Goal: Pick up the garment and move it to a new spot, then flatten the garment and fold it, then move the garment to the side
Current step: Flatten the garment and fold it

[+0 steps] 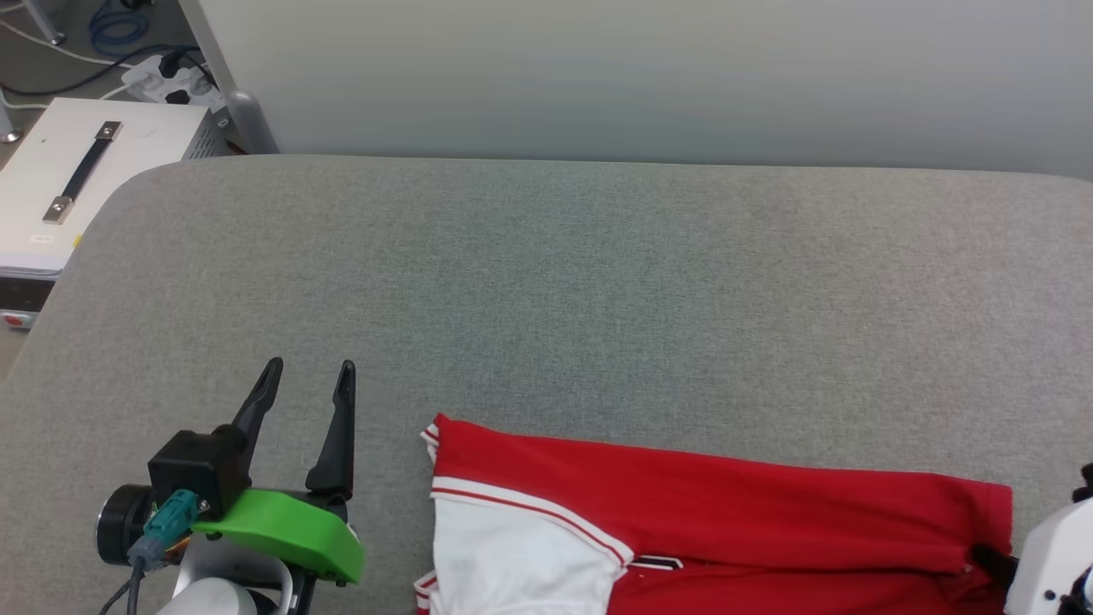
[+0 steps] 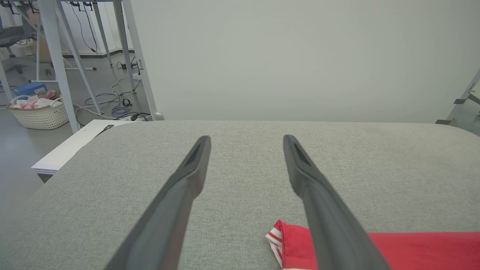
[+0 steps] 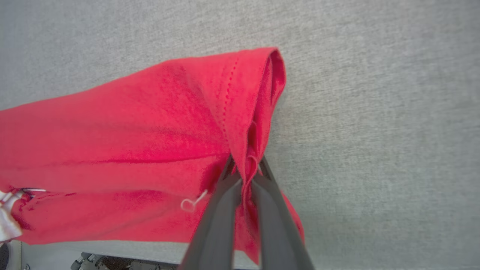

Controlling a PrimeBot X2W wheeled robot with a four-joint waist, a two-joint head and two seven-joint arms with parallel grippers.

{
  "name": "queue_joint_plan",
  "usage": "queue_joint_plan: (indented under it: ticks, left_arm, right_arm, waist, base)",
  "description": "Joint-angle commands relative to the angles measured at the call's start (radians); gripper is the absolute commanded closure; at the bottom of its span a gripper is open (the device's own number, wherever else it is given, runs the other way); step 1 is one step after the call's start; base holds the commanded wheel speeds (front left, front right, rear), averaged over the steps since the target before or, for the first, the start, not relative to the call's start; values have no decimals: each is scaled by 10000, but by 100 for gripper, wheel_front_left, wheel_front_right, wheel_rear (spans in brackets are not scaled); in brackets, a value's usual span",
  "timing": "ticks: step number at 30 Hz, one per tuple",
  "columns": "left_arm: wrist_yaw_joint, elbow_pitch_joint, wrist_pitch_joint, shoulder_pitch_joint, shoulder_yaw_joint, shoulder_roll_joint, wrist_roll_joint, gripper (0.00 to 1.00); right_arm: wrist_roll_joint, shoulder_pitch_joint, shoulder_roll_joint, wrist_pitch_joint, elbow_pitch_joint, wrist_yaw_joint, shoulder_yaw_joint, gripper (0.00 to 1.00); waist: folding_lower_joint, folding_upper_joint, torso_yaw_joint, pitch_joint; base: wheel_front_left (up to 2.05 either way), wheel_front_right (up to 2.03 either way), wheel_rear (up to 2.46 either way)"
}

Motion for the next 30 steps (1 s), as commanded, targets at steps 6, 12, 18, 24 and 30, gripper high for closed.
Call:
queue_joint_plan:
  ticks: [6,12,18,24,30]
  left_arm:
    - [100,-96,-28,157,25,0,78,0]
    - [113,-113,-49,127,43,-25,106,0]
    - [135,-95,-58,108,8,-33,161,0]
    - [185,-102,-78,86,81,-32,187,0]
    - [165,-71,-108,75,150,-68,205,0]
  right_arm:
    - [-263,-386,-173,434,180,-7,-1313,100]
    - [-409,-493,77,921,-48,-7,-2038,100]
    - [994,-681,1471,2297,-413,-7,-2324,100]
    - [3114,-594,2222,3361,-912,-7,-2236,100]
    - [5513,-313,2285,3115,-576,-7,-1028,100]
  waist:
    - [0,-1,-267,68]
    - [0,-1,-397,97]
    - [0,-1,-397,-42]
    - [0,-1,-161,-102]
    - [0,-1,174,-45]
  base:
    - [0,0,0]
    - [0,0,0]
    - [0,0,0]
    - [0,0,0]
    - [0,0,0]
